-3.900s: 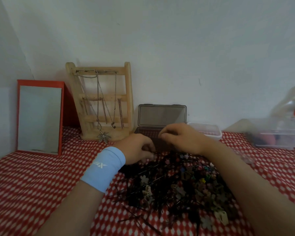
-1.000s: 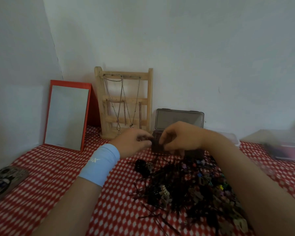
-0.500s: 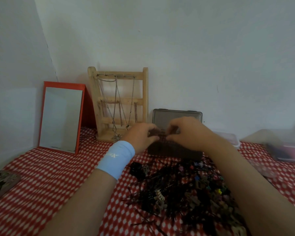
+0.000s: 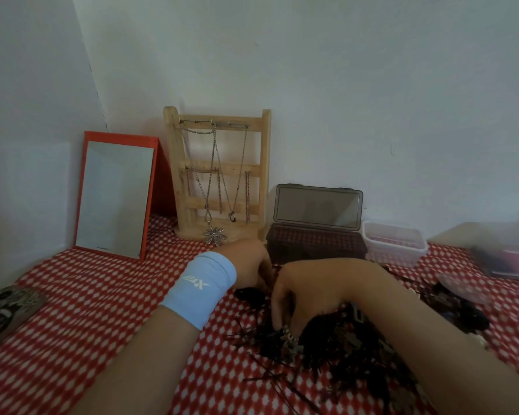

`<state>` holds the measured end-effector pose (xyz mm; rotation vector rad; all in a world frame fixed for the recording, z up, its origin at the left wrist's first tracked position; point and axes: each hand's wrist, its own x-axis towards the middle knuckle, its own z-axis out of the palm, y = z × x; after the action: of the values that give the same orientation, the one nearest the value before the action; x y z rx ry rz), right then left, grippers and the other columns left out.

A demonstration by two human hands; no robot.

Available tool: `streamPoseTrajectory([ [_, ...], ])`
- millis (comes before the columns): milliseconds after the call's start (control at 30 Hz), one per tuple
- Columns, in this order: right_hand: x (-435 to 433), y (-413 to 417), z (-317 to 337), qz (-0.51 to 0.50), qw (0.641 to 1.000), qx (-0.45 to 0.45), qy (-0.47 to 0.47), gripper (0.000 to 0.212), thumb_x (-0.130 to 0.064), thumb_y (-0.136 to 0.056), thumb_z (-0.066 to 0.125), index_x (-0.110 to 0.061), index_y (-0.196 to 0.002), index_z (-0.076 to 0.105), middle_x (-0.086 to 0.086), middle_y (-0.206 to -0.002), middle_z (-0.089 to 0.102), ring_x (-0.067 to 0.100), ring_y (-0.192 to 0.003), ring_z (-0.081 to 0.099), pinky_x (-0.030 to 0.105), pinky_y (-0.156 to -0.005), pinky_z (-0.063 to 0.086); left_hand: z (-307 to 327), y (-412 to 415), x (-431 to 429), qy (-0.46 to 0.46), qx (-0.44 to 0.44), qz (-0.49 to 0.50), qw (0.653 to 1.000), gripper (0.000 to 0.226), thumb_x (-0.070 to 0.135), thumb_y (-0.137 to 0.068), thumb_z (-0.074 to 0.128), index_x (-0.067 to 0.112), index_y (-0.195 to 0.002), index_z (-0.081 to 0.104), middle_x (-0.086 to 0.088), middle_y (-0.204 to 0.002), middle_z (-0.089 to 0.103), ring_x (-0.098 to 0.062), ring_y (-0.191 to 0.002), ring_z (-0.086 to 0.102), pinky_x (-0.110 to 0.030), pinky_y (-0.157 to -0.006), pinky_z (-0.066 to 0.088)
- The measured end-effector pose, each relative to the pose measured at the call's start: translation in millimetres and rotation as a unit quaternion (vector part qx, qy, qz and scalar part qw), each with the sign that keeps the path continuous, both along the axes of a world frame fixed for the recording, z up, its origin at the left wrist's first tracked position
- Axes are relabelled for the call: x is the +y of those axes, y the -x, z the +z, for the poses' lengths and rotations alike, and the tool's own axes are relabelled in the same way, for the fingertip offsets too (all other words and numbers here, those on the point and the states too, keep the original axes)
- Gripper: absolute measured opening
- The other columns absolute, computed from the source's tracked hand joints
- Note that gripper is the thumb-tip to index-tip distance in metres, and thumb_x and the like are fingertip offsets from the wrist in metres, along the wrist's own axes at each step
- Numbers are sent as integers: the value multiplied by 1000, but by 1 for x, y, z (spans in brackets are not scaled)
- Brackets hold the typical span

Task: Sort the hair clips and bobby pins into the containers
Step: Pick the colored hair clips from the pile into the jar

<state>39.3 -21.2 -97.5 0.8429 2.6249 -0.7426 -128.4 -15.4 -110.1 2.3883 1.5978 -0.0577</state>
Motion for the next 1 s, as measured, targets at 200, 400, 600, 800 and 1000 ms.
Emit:
streamPoseTrajectory([
  [200,7,-14,10,-65,996,58,10,16,-22,-85,79,-19,-98,72,-2,-96,76,11,-79,74,39,-86,59,-3,9,4,-30,-35,12,999,21,34,-85,71,27,-104,75,11,-105,70,-10,-93,63,-27,-84,52],
  [400,16,-29,20,-130,979,158,20,16,-14,-94,66,-21,-107,67,3,-86,75,17,-66,72,36,-61,59,-1,15,8,-72,-114,25,991,10,31,-86,71,30,-95,68,15,-95,62,-6,-91,60,-25,-81,51],
  [600,40,-50,22,-246,934,206,-159,10,-21,-94,64,-26,-99,72,-11,-80,68,5,-58,64,13,-57,46,2,3,10,-175,-267,85,944,20,22,-84,73,35,-98,67,19,-92,60,4,-84,56,-14,-69,42],
  [800,61,-67,4,-309,889,206,-269,25,-25,-93,68,-26,-118,69,-7,-102,68,12,-94,62,24,-84,47,7,-24,33,-205,-283,72,934,22,20,-86,72,29,-106,71,25,-91,58,6,-85,54,-19,-84,46],
  [1000,54,-66,18,-269,896,233,-266,13,-19,-91,69,-31,-95,71,-15,-91,66,-4,-79,57,16,-78,46,9,-29,36,-224,-199,75,951,30,31,-86,71,31,-116,65,14,-103,60,-10,-100,55,-32,-91,48],
])
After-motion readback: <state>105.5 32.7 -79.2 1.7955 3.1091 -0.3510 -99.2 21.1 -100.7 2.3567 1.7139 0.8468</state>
